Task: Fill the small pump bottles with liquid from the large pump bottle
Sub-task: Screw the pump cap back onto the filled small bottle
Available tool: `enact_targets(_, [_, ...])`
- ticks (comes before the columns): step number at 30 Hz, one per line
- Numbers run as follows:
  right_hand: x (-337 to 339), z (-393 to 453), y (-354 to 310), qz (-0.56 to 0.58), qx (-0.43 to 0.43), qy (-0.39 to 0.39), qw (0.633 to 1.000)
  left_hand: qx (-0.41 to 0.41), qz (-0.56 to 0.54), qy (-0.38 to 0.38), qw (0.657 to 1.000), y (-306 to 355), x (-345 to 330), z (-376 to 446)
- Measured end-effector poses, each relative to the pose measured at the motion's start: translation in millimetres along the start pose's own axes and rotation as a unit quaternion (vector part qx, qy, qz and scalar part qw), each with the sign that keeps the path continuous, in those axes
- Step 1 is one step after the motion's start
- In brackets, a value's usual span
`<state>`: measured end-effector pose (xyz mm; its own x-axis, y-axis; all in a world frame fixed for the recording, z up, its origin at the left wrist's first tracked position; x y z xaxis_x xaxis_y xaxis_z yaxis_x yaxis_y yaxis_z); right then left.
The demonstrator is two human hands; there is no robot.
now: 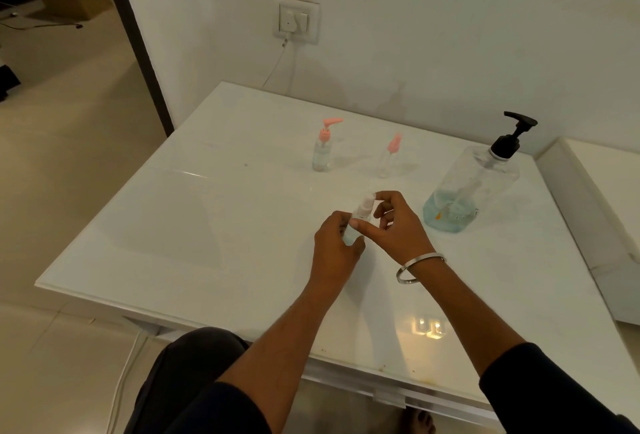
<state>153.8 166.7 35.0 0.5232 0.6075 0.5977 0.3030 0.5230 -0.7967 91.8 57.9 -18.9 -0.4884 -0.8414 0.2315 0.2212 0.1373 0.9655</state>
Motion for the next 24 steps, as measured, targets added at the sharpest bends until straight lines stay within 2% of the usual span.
enact_targets(4, [0, -1, -8, 0.018, 0.048, 0.016, 0.999, 0.000, -0.004, 0.002, 1.000, 0, 0, -1])
enact_targets(13, [-6, 0, -3, 0.049, 0.012, 0.076, 0.996, -0.001, 0.007, 0.005, 1.000, 0, 0, -1])
enact_targets(17, [-10, 2, -5, 0.035, 0.002, 0.069, 0.997, 0.004, 0.005, 0.008, 1.000, 2, 1, 0])
enact_targets(24, [-9, 1, -12, 0.037, 0.039, 0.048, 0.997, 0.002, 0.011, 0.003, 1.000, -1, 0, 1])
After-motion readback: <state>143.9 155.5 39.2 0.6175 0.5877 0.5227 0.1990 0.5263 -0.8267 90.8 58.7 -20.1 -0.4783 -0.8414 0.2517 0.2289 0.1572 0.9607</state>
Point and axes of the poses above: each hand's wrist, its own z-axis towards the middle knuckle, its own x-axis out of the back of the hand, y = z × x, the point moved 8 cm from there along z, towards the middle knuckle, and after that the axes turned 1 degree about z, right-handed, at the moved point
